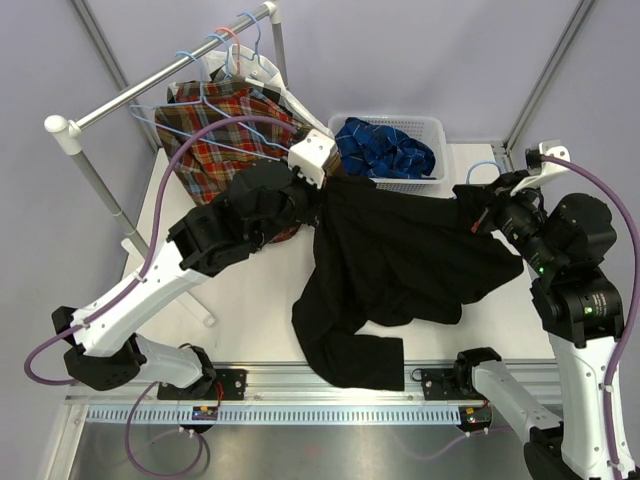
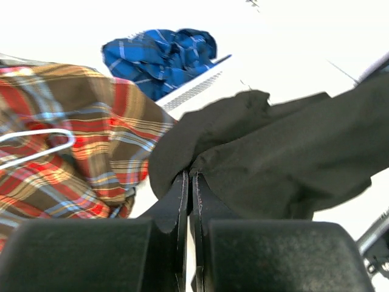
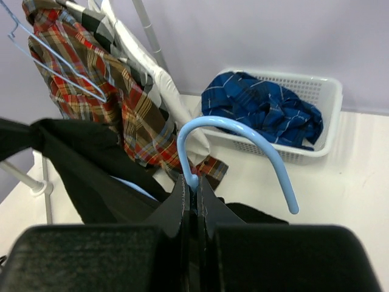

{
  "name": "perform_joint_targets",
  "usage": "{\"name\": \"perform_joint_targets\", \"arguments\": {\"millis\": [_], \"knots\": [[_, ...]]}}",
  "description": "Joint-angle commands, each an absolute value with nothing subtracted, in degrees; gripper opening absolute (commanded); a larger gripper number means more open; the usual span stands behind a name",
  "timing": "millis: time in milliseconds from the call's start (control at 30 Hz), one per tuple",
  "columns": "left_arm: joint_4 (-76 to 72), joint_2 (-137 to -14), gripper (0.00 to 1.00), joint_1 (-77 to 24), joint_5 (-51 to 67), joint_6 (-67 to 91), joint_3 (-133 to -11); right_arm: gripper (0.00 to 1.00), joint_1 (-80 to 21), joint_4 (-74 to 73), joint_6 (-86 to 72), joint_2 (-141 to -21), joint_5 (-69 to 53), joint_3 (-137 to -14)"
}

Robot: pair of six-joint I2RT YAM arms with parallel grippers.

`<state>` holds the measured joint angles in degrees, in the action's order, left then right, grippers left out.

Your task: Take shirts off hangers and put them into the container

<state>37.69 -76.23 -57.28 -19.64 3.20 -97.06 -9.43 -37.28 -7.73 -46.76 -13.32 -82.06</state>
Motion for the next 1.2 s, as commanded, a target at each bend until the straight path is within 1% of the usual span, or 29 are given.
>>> {"name": "perform_joint_targets", "arguments": {"millis": [0, 233, 300, 400, 500, 567, 667, 700, 733, 767, 800, 833, 900, 933, 967, 1033, 1167], "knots": [[38.50, -75.41, 0.00, -54.84, -25.33, 1.75, -98.88, 0.00, -8.96, -32.44, -8.96, -43.69, -13.46, -80.60], [37.79, -72.87, 0.00, -54.84, -12.94, 8.78, -90.28, 0.00, -8.96, -32.08, -14.41, -44.30, 2.43, -83.67], [37.10, -71.29, 0.00, -54.84, -12.13, 9.75, -87.20, 0.00, -8.96, -31.20, -15.03, -44.38, 4.38, -83.85], [35.08, -67.42, 0.00, -54.93, -10.46, 10.55, -84.82, 0.00, -8.96, -31.73, -14.07, -45.79, 4.66, -84.81], [32.97, -63.99, 0.00, -54.93, -10.28, 9.76, -84.64, 0.00, -8.96, -31.91, -12.57, -46.84, 3.52, -83.24], [32.96, -63.72, 0.00, -54.93, -9.41, 8.53, -85.60, 0.00, -8.88, -29.63, -12.92, -45.97, 2.55, -80.60], [32.96, -65.12, 0.00, -54.93, -4.76, 9.22, -84.99, 0.00, -8.96, -26.99, -14.76, -45.70, 0.18, -80.59], [32.78, -65.82, 0.01, -54.93, -1.61, 9.92, -84.56, 0.00, -8.96, -26.55, -15.11, -45.96, -1.74, -81.20], [32.61, -66.53, 0.06, -55.45, -0.71, 10.98, -83.59, 0.00, -9.05, -26.11, -15.38, -46.66, -2.98, -83.13], [32.09, -67.49, 0.14, -55.89, -0.36, 11.25, -83.06, 0.00, -8.97, -26.02, -15.38, -47.19, -3.42, -84.28], [31.38, -67.93, 0.42, -56.77, 0.95, 11.25, -82.36, 0.00, -8.96, -25.93, -15.21, -47.55, -3.86, -85.42], [30.85, -68.03, 0.53, -56.95, 1.84, 11.51, -80.79, 0.00, -8.96, -25.58, -14.42, -48.16, -4.91, -87.43], [28.93, -67.68, 0.68, -56.95, 2.63, 11.86, -79.46, 0.00, -8.88, -25.49, -13.89, -48.78, -5.62, -89.38], [28.48, -67.50, 0.83, -56.95, 2.55, 11.78, -78.58, 0.00, -8.96, -25.75, -13.36, -49.39, -5.97, -91.30], [28.04, -67.24, 0.89, -56.95, 2.37, 11.52, -78.23, 0.00, -8.96, -25.84, -13.27, -49.66, -6.32, -92.10], [28.04, -66.71, 0.99, -56.87, 0.89, 10.64, -77.70, 0.00, -8.96, -25.67, -13.36, -50.36, -7.12, -93.94], [28.04, -64.26, 0.99, -54.67, 1.32, 10.55, -75.86, 0.00, -8.96, -24.52, -13.97, -50.71, -8.26, -94.92]]}}
